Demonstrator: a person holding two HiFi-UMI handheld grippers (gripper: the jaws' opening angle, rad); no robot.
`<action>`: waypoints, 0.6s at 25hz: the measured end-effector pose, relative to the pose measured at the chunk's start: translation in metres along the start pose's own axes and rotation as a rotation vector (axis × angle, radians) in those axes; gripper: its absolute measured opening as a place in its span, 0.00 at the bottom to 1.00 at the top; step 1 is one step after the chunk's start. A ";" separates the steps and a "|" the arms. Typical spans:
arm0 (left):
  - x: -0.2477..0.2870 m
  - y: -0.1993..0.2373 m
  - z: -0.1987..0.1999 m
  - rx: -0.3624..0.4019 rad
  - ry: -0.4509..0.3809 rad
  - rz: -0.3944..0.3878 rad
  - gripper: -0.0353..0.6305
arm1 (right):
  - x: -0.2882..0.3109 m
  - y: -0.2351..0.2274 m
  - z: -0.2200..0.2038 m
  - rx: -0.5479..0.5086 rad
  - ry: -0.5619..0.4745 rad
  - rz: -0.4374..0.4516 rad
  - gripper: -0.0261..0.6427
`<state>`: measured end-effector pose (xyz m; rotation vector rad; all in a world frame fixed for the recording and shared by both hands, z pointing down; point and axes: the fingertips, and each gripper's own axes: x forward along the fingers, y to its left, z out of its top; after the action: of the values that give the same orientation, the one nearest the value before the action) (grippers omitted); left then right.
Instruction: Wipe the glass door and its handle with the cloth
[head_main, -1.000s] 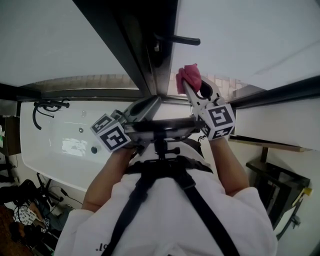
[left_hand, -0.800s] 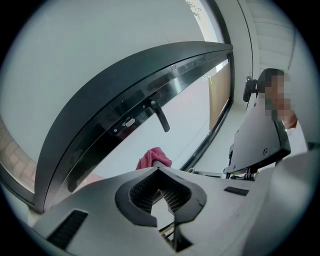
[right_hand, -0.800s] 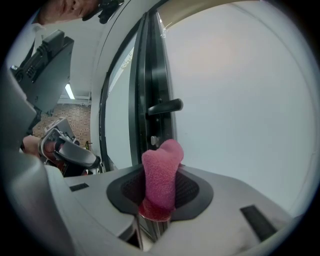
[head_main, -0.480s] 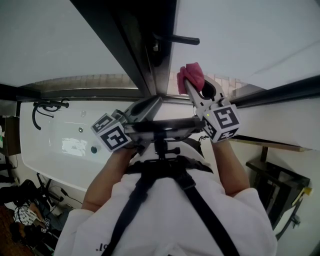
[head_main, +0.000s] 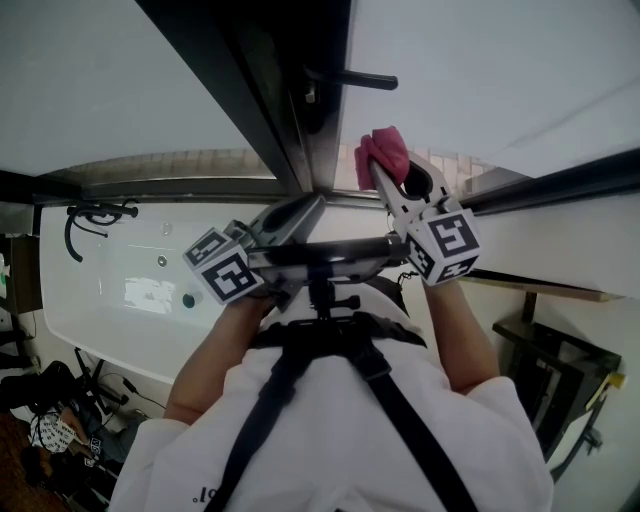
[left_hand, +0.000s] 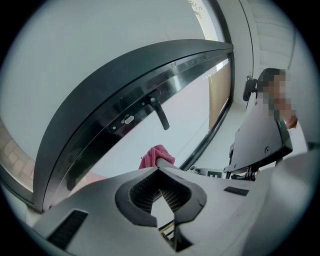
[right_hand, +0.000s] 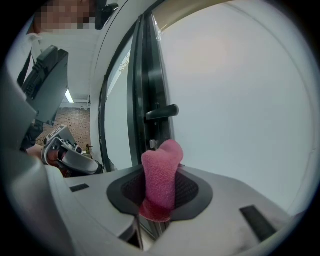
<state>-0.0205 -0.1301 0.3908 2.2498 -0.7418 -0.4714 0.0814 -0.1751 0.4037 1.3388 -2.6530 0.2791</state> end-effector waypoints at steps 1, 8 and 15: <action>0.000 0.000 0.000 -0.004 0.000 -0.002 0.04 | 0.000 0.000 0.000 0.000 0.002 0.001 0.20; 0.001 0.000 0.001 0.006 0.002 0.004 0.04 | 0.001 0.003 -0.002 -0.015 0.015 0.001 0.19; 0.002 0.001 -0.001 0.004 0.003 0.001 0.04 | 0.001 0.001 -0.007 -0.017 0.026 -0.002 0.19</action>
<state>-0.0193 -0.1318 0.3920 2.2530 -0.7435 -0.4663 0.0802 -0.1737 0.4103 1.3233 -2.6271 0.2705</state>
